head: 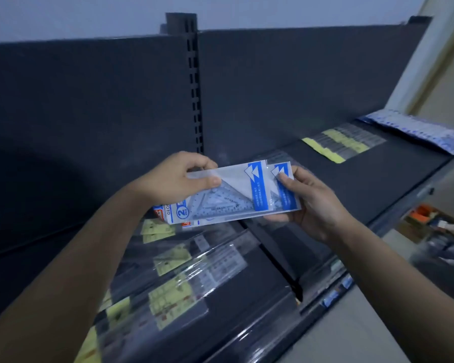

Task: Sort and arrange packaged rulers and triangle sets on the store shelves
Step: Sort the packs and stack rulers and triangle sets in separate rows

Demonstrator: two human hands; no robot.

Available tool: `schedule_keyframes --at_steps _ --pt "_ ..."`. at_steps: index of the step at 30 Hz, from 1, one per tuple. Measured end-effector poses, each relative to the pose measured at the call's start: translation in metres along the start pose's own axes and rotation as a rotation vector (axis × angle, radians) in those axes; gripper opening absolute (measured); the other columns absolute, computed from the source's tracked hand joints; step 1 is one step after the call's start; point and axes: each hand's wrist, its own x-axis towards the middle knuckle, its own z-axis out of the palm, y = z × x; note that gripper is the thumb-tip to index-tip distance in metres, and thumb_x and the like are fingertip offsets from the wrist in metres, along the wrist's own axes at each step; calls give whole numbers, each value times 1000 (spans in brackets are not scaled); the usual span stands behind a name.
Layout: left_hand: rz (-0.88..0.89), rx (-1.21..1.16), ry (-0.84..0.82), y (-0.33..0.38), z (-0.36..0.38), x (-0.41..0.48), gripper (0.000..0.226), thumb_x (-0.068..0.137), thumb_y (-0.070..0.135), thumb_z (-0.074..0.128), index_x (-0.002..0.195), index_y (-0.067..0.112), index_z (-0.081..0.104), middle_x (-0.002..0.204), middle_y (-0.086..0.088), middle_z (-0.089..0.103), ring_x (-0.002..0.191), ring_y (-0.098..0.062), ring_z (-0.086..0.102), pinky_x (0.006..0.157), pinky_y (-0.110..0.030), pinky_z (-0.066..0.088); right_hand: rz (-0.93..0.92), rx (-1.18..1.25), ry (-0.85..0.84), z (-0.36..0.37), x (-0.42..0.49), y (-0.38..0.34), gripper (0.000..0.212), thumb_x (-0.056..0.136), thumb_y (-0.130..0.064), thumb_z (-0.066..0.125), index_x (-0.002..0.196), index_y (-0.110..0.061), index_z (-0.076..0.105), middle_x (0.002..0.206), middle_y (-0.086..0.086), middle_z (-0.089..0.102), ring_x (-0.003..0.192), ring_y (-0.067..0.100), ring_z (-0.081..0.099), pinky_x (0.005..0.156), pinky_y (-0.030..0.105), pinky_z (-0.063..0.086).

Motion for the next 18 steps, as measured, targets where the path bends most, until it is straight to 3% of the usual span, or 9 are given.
schedule_keyframes --at_steps 2,4,8,13,16,18 --pt "25 -13 -55 15 21 17 13 89 22 66 84 10 68 91 -4 71 88 -17 66 83 -31 49 -39 -16 23 -24 -12 -10 17 87 -27 59 101 -17 59 100 8 70 81 23 71 55 39 59" --pt "53 -17 -72 31 43 35 14 89 23 65 84 10 67 88 -4 72 83 -13 67 83 -35 51 -92 -23 45 -51 -24 -21 20 84 -30 62 98 -16 61 100 9 70 82 24 71 56 39 58" --pt "60 -7 -75 67 92 76 12 88 27 66 85 15 67 88 2 73 86 -11 68 83 -36 52 -133 -120 80 -108 -43 -35 45 66 -24 78 106 -9 63 102 8 72 83 26 71 59 36 58" --pt "99 -41 -96 127 166 134 12 82 25 73 85 16 66 85 -3 72 78 -13 67 73 -35 52 -166 -189 186 -203 -56 -51 33 68 -6 77 100 -10 69 91 10 74 75 27 72 56 34 57" --pt "77 -102 -156 155 203 170 30 74 22 81 97 20 62 79 0 70 66 -12 61 65 -31 49 -173 -156 226 -265 -63 -67 31 74 -6 74 104 -11 68 97 12 73 82 31 71 60 37 58" --pt "44 -116 -205 166 222 190 41 71 20 83 104 24 58 77 5 69 67 -13 65 66 -33 53 -169 -158 245 -300 -65 -76 29 79 -6 71 107 -10 67 100 13 73 85 32 71 61 38 59"
